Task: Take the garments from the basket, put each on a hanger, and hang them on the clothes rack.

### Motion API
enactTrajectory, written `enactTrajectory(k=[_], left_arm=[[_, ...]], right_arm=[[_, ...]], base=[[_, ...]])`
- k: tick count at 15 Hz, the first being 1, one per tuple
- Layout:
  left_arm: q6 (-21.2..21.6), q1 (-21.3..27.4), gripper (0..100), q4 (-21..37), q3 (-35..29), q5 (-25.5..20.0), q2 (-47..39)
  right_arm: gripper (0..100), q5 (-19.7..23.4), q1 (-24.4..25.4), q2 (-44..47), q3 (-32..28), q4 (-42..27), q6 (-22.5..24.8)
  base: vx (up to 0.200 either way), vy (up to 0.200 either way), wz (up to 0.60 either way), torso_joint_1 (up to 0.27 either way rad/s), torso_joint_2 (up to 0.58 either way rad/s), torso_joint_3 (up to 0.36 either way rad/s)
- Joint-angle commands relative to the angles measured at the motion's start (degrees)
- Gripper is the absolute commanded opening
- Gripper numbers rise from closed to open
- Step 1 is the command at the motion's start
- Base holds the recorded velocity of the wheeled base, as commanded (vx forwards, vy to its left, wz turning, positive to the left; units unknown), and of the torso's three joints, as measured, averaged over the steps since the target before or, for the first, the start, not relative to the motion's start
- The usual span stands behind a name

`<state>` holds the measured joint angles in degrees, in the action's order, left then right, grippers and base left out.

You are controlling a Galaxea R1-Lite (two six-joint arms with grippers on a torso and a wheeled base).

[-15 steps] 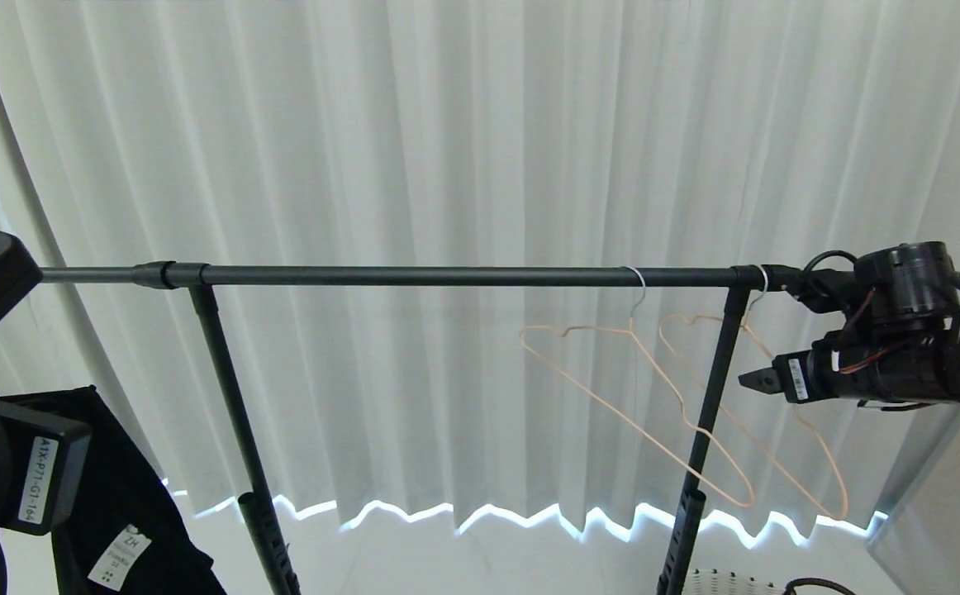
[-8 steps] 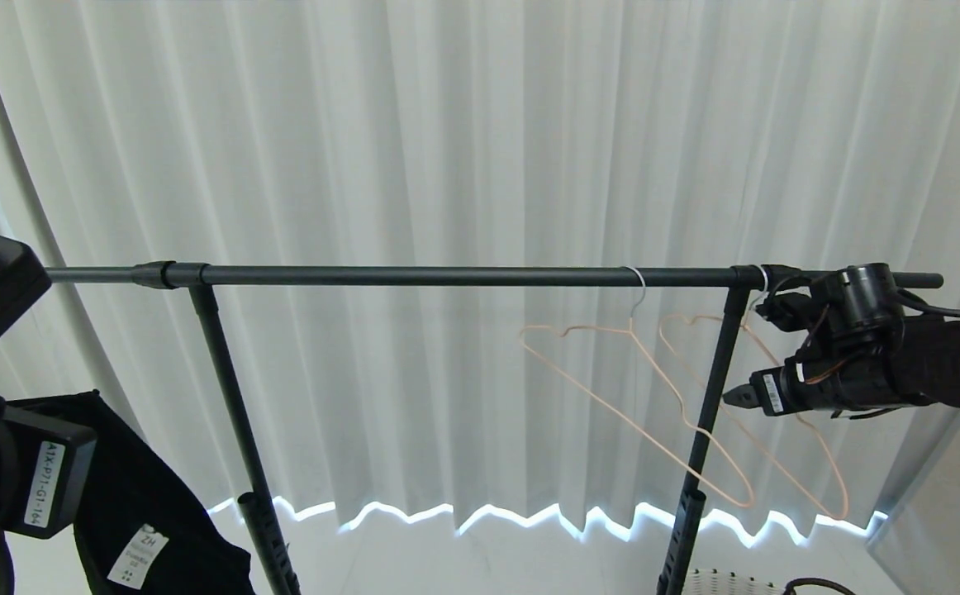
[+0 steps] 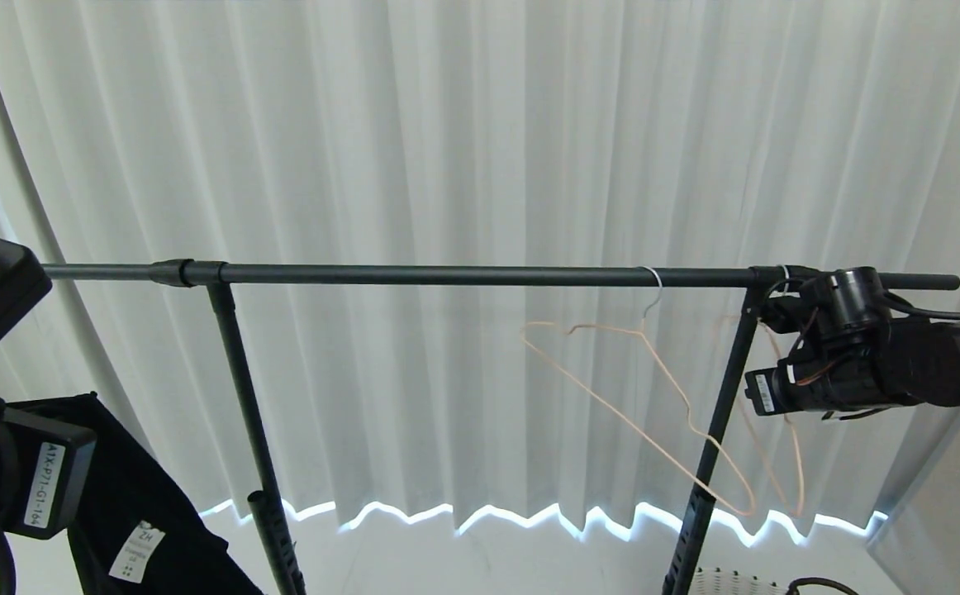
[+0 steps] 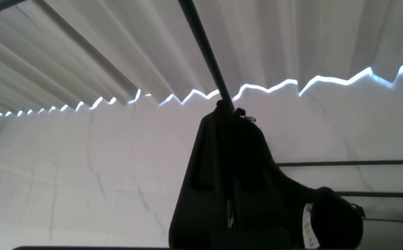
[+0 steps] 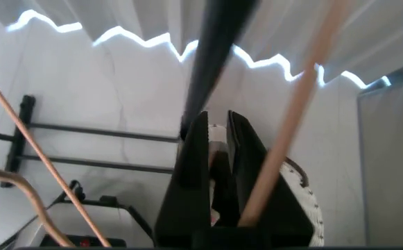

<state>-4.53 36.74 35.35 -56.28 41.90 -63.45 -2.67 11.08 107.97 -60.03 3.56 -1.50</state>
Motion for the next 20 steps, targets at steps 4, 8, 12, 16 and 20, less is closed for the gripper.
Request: enactTrajectory(k=[4,8,12,16,20], left_arm=[[-0.04,-0.88,0,-0.02,-0.05,0.02,0.35],[-0.04,-1.85,0,-0.11,-0.05,0.02,0.70],[-0.04,-2.11,0,-0.90,0.03,0.11,1.40],[0.05,-2.90,0,-2.22,0.03,0.02,1.75],[0.05,-2.90,0,-2.22,0.12,0.02,2.37]], right_arm=[[0,-0.05,0.08,-1.98,0.09,0.22,-0.17],[0,-0.05,0.08,-4.52,0.52,1.63,-0.52],[0,-0.14,0.17,-8.66,2.46,3.82,-0.17],[0,-0.14,0.26,-12.17,10.19,14.11,0.71],[0,-0.05,0.26,-12.35,13.97,23.60,5.81]], base=[[0.000,0.000,0.00,0.000,0.00,0.000],[0.000,0.000,0.00,0.000,0.00,0.000],[0.000,0.000,0.00,0.000,0.00,0.000],[0.000,0.000,0.00,0.000,0.00,0.000],[0.000,0.000,0.00,0.000,0.00,0.000]])
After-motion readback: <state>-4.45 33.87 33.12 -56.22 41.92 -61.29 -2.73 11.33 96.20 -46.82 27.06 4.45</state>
